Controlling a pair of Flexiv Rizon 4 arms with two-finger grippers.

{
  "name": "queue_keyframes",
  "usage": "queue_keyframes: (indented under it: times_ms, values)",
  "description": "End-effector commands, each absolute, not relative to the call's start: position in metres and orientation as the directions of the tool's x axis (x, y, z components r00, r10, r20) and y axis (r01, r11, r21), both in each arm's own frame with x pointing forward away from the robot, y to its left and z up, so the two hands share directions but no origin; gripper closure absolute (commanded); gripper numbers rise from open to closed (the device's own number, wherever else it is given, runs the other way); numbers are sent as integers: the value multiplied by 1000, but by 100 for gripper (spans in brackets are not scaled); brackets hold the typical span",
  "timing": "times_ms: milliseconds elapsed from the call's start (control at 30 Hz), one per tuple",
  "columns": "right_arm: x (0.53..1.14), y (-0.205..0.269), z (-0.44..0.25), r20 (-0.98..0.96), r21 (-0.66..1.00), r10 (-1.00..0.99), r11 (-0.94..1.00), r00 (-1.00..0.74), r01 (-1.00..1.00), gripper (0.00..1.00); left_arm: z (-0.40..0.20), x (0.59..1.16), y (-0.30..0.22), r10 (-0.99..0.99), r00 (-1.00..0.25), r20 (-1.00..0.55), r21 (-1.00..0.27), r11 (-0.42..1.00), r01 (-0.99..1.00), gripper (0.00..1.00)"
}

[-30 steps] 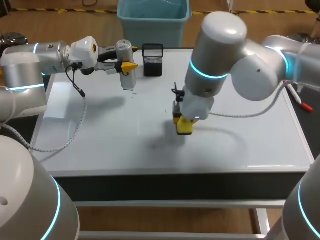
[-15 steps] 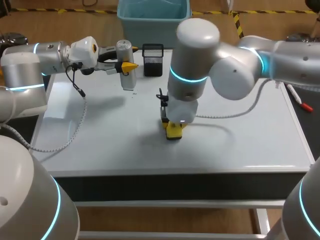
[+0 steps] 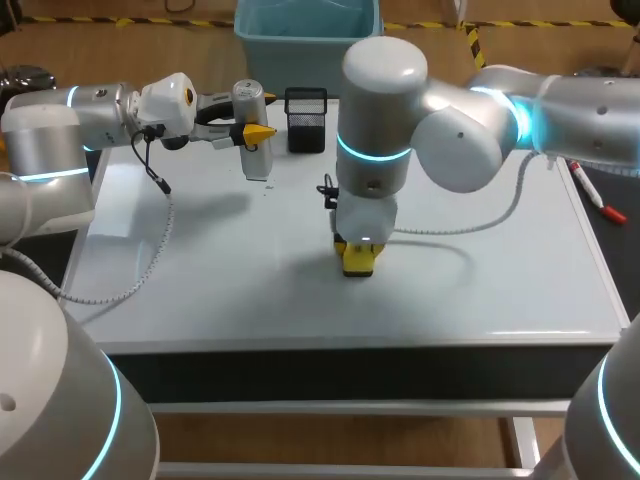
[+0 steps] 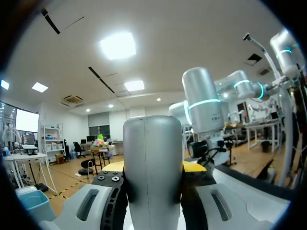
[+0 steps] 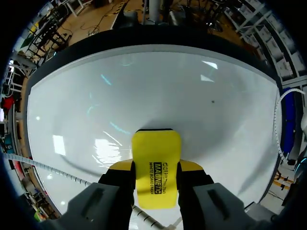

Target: Pick up the inspection probe, press it on each red-marked spot on the whiteboard one by one, put down the probe, pick up the eraser, and wipe off all the red marks.

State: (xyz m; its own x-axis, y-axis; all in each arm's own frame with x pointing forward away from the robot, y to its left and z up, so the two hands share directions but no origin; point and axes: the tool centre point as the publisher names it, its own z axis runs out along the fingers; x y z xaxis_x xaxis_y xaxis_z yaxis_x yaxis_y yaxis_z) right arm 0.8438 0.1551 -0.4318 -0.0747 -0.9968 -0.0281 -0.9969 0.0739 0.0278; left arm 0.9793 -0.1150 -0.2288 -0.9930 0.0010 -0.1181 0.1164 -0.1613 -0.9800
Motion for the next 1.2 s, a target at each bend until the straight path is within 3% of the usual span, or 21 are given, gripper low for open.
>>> queue_keyframes:
  times_ms: [33,500,1200]
  values:
    - [847,128,-439,-35,30,-994,100,-101,-995,100,-228,980,-115,4,-993,-117,-980,-161,115,100]
    - [859,91,-432,-32,43,-991,131,-132,-990,100,-228,980,-115,4,-993,-117,-980,-161,115,100]
    - [885,93,-357,-47,-19,-999,18,-17,-1000,100,-228,980,-115,4,-993,-117,-980,-161,115,100]
